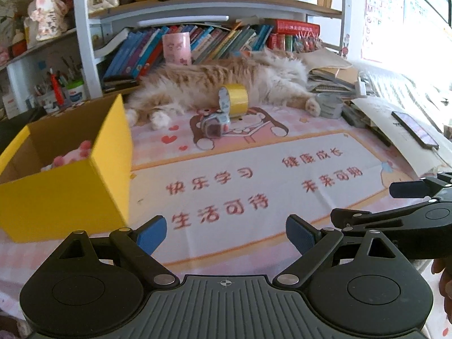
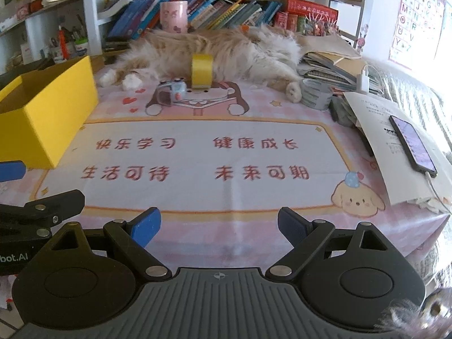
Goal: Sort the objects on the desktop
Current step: 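Reach both open tools toward the yellow tape roll and grey toy truck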
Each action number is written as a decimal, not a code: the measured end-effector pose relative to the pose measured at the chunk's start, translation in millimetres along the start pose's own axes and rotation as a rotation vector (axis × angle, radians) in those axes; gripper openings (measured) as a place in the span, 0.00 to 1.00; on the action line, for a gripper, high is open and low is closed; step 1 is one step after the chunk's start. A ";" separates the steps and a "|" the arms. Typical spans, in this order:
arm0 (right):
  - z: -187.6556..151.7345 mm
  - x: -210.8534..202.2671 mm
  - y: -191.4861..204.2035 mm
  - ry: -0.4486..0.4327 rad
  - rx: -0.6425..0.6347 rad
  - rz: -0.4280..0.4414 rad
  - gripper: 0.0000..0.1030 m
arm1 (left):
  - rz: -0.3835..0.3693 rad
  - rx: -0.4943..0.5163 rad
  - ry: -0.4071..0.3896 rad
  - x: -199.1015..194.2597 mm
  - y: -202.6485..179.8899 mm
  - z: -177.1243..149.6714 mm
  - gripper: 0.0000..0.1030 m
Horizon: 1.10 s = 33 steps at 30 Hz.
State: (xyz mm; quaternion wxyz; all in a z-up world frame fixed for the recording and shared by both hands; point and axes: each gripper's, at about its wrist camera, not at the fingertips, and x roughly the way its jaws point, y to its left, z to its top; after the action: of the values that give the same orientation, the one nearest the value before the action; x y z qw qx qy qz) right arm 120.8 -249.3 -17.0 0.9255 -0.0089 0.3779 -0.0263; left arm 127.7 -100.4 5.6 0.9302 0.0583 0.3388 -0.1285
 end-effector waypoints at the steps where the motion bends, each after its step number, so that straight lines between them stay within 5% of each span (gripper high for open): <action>1: 3.8 4.0 -4.2 0.002 -0.002 0.000 0.87 | 0.001 -0.005 0.002 4.5 -2.5 3.6 0.91; 17: 59.0 63.0 -66.1 0.007 -0.033 0.093 0.87 | 0.115 -0.082 0.017 61.1 -30.4 51.5 0.91; 33: 130.7 131.0 -79.5 -0.060 -0.075 0.214 0.87 | 0.236 -0.087 0.027 116.0 -29.6 92.8 0.91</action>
State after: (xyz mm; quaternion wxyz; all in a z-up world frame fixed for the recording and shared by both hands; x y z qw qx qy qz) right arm 302.3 -336.4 -12.3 0.9328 -0.0039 0.3497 0.0872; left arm 262.1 -170.2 0.9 0.9358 0.0589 0.3476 -0.0026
